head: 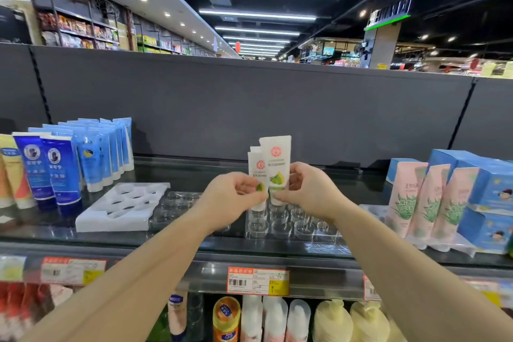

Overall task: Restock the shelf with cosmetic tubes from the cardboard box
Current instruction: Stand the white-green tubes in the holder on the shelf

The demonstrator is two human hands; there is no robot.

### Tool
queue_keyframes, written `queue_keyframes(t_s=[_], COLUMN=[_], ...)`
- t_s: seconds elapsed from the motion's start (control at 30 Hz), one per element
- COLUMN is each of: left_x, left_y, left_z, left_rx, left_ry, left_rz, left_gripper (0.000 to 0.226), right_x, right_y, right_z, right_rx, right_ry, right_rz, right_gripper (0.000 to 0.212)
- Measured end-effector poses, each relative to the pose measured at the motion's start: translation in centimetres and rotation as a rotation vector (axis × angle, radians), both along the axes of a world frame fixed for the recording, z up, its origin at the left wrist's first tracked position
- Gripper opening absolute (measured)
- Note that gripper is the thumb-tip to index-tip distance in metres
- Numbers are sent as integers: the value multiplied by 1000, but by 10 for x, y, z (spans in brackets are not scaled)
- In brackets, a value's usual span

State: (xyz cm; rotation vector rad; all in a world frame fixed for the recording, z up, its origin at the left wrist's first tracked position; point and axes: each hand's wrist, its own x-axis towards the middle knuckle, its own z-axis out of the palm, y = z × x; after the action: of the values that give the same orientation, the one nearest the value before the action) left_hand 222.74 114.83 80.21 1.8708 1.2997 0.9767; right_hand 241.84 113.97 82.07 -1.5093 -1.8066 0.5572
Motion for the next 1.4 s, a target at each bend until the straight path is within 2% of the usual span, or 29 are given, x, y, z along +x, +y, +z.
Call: queue_keyframes(t_s=[0.07,0.1,0.17,0.27,0.73,1.0,1.17,1.3,1.4], left_x=[-7,-8,-9,-8,-8,-7,-10,-21,-36], left_y=[1,2,3,3,8,1,-8,-25,-45], left_z=[-8,-12,-17,-16,-19,-15,-13,-11,-9], left_rx=[123,125,74,87,61,64,106,159,198], left_ry=[465,639,803,878,913,912,820,796,785], left_rz=[52,56,47,12,-48,-44,58,95,123], left_gripper=[47,53,59,56,52,52,54,57,58], right_x=[6,8,9,6,1,4,14,11,-4], right_y=[9,13,21,29,38,38,27,-1,-24], right_z=[-7,-11,-19,-26,-30,-35,-25,-25,-25], right_rx=[-5,-9,-19,-33,-131,-144,-161,-126,-130], right_ry=[11,4,-9,-7,-244,-176,-63,-116,-153], right_rz=[-62,-82,-102,-112,-56,-71,-116,-208,-267], right_gripper=[37,37,37,38,45,46,63,73,70])
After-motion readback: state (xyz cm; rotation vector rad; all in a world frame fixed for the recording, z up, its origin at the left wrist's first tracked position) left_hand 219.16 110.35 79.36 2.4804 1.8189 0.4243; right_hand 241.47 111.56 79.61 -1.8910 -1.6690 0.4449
